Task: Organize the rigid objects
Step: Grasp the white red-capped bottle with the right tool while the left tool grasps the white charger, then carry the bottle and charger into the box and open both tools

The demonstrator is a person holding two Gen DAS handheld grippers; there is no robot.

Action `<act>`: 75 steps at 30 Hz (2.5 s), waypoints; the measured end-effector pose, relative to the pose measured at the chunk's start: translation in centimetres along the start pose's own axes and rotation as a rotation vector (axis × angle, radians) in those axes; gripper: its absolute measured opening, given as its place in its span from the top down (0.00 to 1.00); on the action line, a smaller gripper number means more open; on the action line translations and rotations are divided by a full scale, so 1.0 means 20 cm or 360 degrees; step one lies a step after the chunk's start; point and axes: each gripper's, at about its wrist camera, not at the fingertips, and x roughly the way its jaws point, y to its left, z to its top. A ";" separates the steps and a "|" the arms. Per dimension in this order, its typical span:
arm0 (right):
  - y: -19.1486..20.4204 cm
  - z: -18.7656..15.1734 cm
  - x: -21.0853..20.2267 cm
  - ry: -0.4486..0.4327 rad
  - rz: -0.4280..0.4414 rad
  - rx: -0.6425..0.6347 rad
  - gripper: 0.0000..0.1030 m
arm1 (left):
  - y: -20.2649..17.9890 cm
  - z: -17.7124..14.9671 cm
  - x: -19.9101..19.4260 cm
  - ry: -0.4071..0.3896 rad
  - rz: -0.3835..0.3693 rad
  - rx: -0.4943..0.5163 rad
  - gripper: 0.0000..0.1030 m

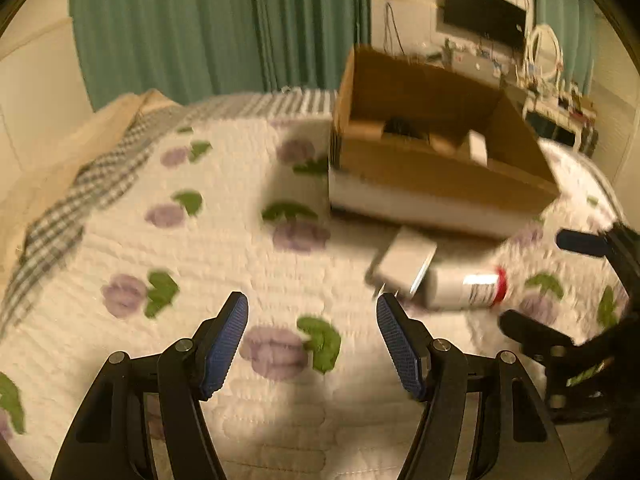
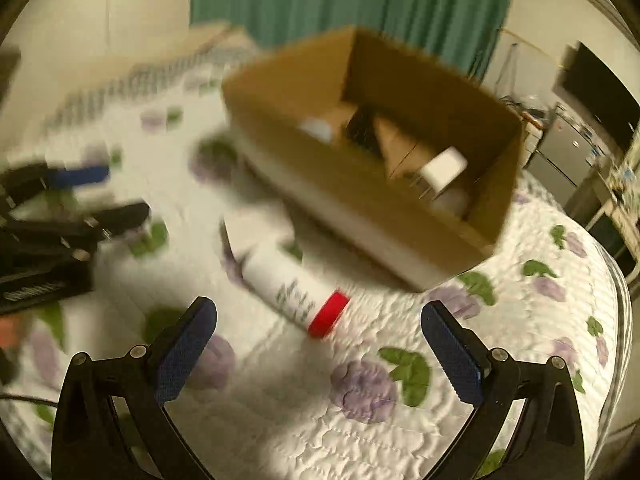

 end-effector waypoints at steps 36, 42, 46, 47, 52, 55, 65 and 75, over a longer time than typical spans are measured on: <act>-0.22 -0.07 0.12 0.0097 -0.0026 0.0488 0.65 | -0.31 0.14 0.36 0.0179 -0.0184 0.0322 0.32; -0.23 -0.07 0.12 0.0092 -0.0011 0.0512 0.65 | -0.36 0.16 0.45 0.0206 -0.0230 0.0343 0.32; -0.23 -0.07 0.11 0.0076 -0.0013 0.0515 0.65 | -0.37 0.15 0.46 0.0211 -0.0254 0.0365 0.42; -0.23 -0.07 0.10 0.0072 -0.0011 0.0520 0.65 | -0.37 0.15 0.45 0.0204 -0.0252 0.0369 0.54; -0.25 -0.07 0.05 0.0030 -0.0023 0.0530 0.65 | -0.38 0.11 0.38 0.0182 -0.0259 0.0377 0.55; -0.24 -0.07 -0.01 -0.0016 -0.0028 0.0512 0.65 | -0.36 0.09 0.27 0.0124 -0.0270 0.0341 0.57; -0.22 0.08 -0.35 -0.0299 -0.0051 0.0366 0.65 | -0.18 0.18 -0.07 -0.0027 -0.0263 0.0275 0.78; -0.27 0.08 -0.37 -0.0311 -0.0011 0.0412 0.65 | -0.22 0.20 -0.11 -0.0038 -0.0293 0.0256 0.79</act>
